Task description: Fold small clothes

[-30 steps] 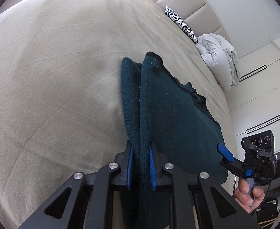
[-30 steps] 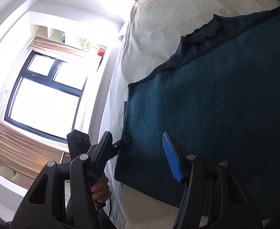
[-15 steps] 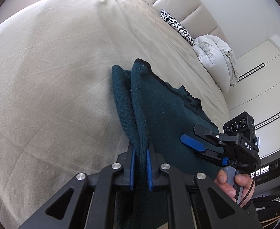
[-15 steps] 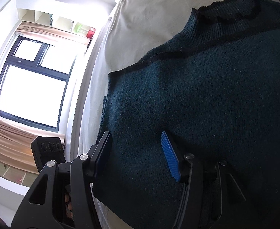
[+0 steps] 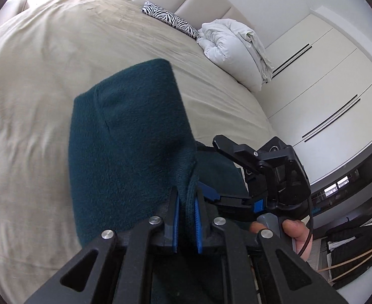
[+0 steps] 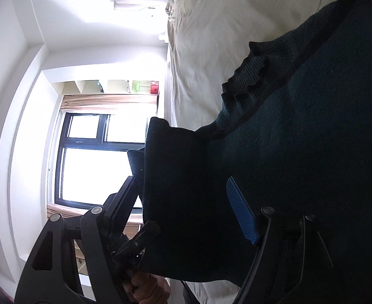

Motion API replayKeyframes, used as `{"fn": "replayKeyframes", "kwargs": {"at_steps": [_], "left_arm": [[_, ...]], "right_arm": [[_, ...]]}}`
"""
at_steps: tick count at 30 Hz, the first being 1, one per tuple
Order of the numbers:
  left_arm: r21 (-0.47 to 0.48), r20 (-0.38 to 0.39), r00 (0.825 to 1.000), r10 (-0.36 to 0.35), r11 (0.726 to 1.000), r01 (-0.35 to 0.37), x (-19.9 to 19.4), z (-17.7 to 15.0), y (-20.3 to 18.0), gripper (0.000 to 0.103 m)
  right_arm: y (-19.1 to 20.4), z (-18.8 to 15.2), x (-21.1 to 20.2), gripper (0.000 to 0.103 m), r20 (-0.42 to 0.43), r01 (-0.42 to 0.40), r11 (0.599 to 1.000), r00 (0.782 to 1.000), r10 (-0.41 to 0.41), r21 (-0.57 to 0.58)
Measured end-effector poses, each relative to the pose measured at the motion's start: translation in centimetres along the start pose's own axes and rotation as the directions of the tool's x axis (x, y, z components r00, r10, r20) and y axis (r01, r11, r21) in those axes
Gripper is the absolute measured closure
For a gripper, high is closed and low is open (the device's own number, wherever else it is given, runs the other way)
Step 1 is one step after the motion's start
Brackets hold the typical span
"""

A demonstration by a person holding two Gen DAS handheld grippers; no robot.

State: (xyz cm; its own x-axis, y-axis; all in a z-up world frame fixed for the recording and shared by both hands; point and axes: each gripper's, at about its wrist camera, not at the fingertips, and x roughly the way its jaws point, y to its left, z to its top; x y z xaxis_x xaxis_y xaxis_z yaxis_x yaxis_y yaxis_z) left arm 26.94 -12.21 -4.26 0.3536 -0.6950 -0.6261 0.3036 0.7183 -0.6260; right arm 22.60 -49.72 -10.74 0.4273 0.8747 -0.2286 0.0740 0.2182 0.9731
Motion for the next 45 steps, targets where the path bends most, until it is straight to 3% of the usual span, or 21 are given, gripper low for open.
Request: {"fn": "replayKeyframes", "kwargs": {"at_steps": [3,5,6,10,13,17,20,23,25,27,33,36,42,45], "left_arm": [[0.016,-0.068,0.998,0.017,1.000,-0.016,4.3,-1.6,-0.6,0.091],[0.048,-0.077,0.997,0.031,0.998,-0.027,5.1,-2.8,-0.8,0.088],[0.065,-0.061,0.998,0.025,0.998,-0.021,4.9,-3.1,-1.0,0.087],[0.090,-0.024,0.999,-0.032,0.995,0.034,3.1,-3.6,-1.0,0.060],[0.129,0.007,0.997,-0.071,0.989,0.069,1.2,-4.5,-1.4,0.059],[0.177,0.068,0.997,-0.041,0.984,0.029,-1.9,-6.6,-1.6,0.059],[0.154,0.071,0.997,-0.026,0.988,0.015,-2.5,-7.3,-0.8,0.059],[0.130,0.066,0.998,-0.002,0.992,-0.006,-2.8,-7.7,0.3,0.059],[0.122,0.075,0.997,-0.004,0.993,-0.005,-3.5,-8.0,0.6,0.059],[0.132,0.084,0.996,0.001,0.991,-0.012,-4.1,-8.0,0.4,0.059],[0.143,0.090,0.996,0.009,0.989,-0.022,-5.1,-8.1,0.5,0.059],[0.157,0.081,0.997,0.006,0.987,-0.019,-3.6,-7.0,-0.6,0.059],[0.230,0.062,0.998,0.002,0.973,-0.016,-0.5,-5.4,-4.2,0.059],[0.261,0.062,0.998,-0.002,0.965,-0.014,1.6,-4.1,-5.8,0.056]], "right_arm": [[-1.6,1.0,-0.8,0.029,-0.033,0.014,0.999,0.999,-0.013,0.033],[-3.0,1.6,-1.3,0.031,-0.041,0.029,0.997,0.999,-0.026,0.068],[-3.5,1.9,-1.4,0.031,-0.044,0.008,0.996,0.999,-0.004,0.084],[-3.6,2.4,-1.8,0.031,-0.045,0.002,0.997,0.999,0.002,0.077],[-2.9,2.5,-0.6,0.032,-0.055,0.042,0.997,0.998,-0.038,0.066],[-1.9,2.2,0.4,0.037,-0.078,0.103,0.994,0.992,-0.101,0.030],[-1.8,2.2,0.5,0.049,-0.086,0.161,0.987,0.984,-0.159,0.018],[-1.7,0.9,2.6,0.080,-0.110,0.259,0.966,0.959,-0.260,-0.023],[-1.6,-0.2,2.8,0.089,-0.105,0.322,0.945,0.939,-0.326,-0.057],[-1.0,-0.3,2.4,0.091,-0.086,0.356,0.931,0.928,-0.362,-0.080],[1.5,1.0,-2.8,0.092,-0.021,0.409,0.903,0.910,-0.415,-0.132],[1.7,2.4,-6.2,0.092,0.031,0.432,0.894,0.901,-0.432,-0.120],[-0.8,3.9,-13.0,0.092,0.096,0.490,0.870,0.870,-0.484,-0.058],[-2.2,4.1,-14.3,0.092,0.111,0.485,0.874,0.870,-0.480,-0.025]]}}
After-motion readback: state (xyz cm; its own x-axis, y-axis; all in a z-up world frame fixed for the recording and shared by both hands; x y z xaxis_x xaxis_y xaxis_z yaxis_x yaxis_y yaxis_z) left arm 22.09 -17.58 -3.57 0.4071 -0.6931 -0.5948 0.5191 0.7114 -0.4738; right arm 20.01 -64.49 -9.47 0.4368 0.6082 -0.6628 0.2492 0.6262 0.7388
